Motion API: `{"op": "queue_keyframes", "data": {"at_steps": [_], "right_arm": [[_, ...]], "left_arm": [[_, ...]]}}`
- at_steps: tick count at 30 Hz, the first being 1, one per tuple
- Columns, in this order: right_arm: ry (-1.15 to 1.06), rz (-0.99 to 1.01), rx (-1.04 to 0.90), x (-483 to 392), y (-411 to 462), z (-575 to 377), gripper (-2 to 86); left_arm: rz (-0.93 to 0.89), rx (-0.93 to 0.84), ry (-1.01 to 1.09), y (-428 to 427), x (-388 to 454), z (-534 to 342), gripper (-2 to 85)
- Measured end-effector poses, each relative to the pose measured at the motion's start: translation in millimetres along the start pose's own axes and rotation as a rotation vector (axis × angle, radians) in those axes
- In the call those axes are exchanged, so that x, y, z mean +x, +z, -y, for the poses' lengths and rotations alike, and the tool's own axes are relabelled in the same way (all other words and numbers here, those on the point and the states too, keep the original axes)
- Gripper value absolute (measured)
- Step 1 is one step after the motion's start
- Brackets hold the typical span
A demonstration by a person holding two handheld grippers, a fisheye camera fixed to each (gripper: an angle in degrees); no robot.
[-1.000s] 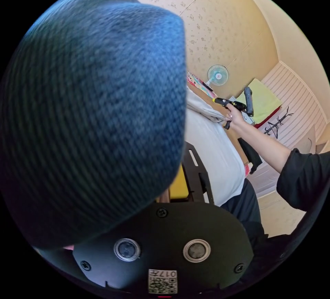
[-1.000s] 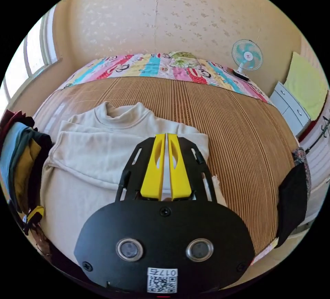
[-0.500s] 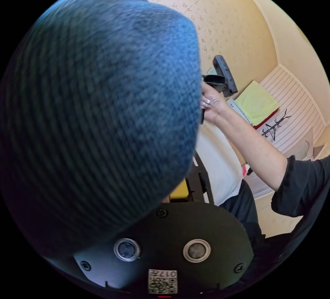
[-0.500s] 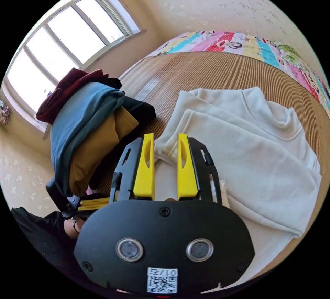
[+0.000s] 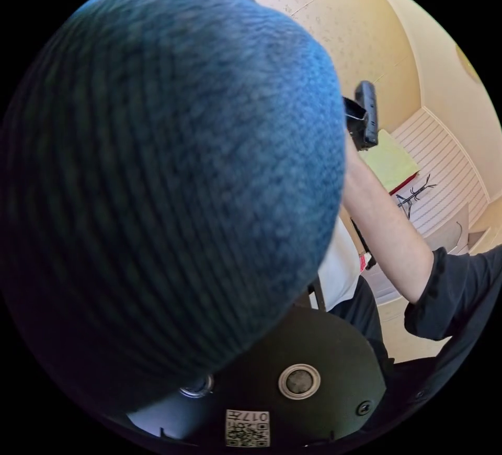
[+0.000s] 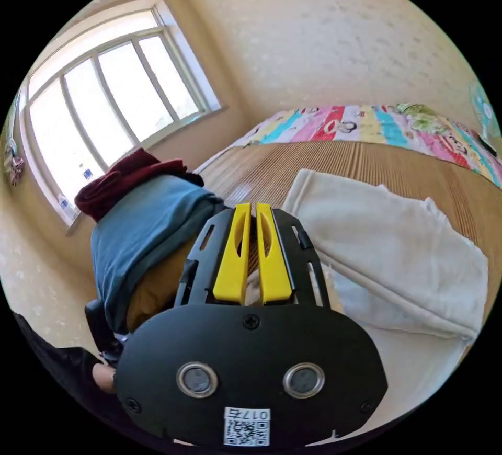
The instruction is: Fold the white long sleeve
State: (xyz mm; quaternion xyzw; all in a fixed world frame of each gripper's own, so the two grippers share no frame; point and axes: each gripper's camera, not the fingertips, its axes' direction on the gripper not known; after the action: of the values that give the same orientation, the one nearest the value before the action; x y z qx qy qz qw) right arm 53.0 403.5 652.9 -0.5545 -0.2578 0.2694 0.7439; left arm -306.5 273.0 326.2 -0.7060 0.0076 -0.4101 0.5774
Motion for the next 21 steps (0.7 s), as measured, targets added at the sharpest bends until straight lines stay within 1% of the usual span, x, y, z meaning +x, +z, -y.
{"op": "queue_keyframes", "data": {"at_steps": [1,2,4,7,10,14,17,19,21], "right_arm": [[0.044,-0.008,-0.022,6,5,-2,4.4],[0.092,-0.008,0.012,13,2,-13,4.9],[0.091,0.038,0.094,14,-22,-37,4.4],[0.087,-0.021,0.030,13,-39,-59,4.1],[0.005,-0.296,-0.157,12,-57,-89,4.1],[-0.045,-0.552,-0.375,18,-60,-122,4.8],[-0.102,-0.586,-0.347,14,-72,-143,5.7],[-0.071,-0.633,-0.334,20,-74,-146,7.2],[-0.023,-0.588,-0.274,30,-79,-144,9.9]], "left_arm": [[0.000,-0.001,0.002,-1,0,0,10.3],[-0.001,0.000,0.005,-2,-1,0,10.3],[-0.003,0.001,0.006,-4,-2,0,10.2],[-0.001,-0.001,0.006,-6,-3,1,9.9],[0.001,-0.002,0.008,-8,-4,1,9.4],[0.001,-0.003,0.016,-11,-6,1,8.4],[-0.001,-0.009,0.025,-14,-9,1,7.4],[0.000,-0.008,0.030,-16,-10,0,6.6],[0.003,-0.008,0.036,-17,-10,-1,5.8]]}}
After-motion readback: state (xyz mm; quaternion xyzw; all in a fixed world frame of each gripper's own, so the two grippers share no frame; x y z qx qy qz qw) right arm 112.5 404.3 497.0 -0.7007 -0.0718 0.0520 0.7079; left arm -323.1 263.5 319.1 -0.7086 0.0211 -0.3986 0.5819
